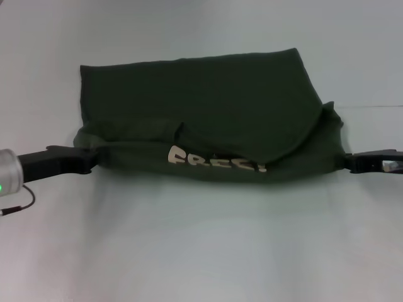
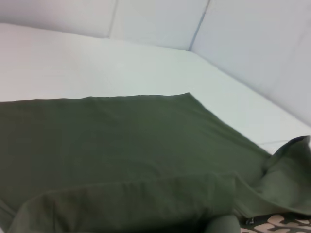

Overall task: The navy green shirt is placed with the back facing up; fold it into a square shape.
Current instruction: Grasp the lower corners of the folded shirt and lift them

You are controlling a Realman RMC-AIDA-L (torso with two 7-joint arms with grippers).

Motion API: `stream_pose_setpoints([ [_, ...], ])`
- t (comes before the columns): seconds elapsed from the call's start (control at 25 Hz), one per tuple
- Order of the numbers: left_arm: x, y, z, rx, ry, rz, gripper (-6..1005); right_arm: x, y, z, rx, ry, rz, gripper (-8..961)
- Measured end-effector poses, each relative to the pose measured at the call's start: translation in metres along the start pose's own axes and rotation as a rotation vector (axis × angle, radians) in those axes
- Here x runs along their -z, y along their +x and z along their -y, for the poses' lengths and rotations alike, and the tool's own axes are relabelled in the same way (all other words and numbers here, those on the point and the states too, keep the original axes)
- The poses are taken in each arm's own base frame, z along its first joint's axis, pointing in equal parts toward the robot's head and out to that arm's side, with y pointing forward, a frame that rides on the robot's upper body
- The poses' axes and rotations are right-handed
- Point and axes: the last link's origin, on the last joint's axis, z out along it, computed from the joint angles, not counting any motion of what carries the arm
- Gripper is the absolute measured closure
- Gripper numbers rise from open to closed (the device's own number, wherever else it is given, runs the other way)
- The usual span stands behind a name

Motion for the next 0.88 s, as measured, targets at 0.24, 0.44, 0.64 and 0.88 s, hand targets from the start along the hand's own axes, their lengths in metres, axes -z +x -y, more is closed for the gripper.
stream_pose_setpoints([
  [0.24, 0.023, -0.004, -0.001, 0.037, -0.074, 0.040, 979, 0.024, 0.019, 0.005, -0.004, -0.106, 0.015, 900],
  [0.44, 0.040, -0.008, -0.009, 0.037, -0.163, 0.103, 980, 0.044, 0.037, 0.004, -0.006, -0.214, 0.011, 900],
  [0.64, 0.058, -0.014, -0.017, 0.024, -0.245, 0.169, 980, 0.064, 0.056, -0.001, -0.002, -0.321, 0.018, 900],
  [0.88, 0.083, -0.016, -0.019, 0.014, -0.294, 0.213, 980, 0.090, 0.085, -0.004, -0.022, -0.411, 0.020, 899],
])
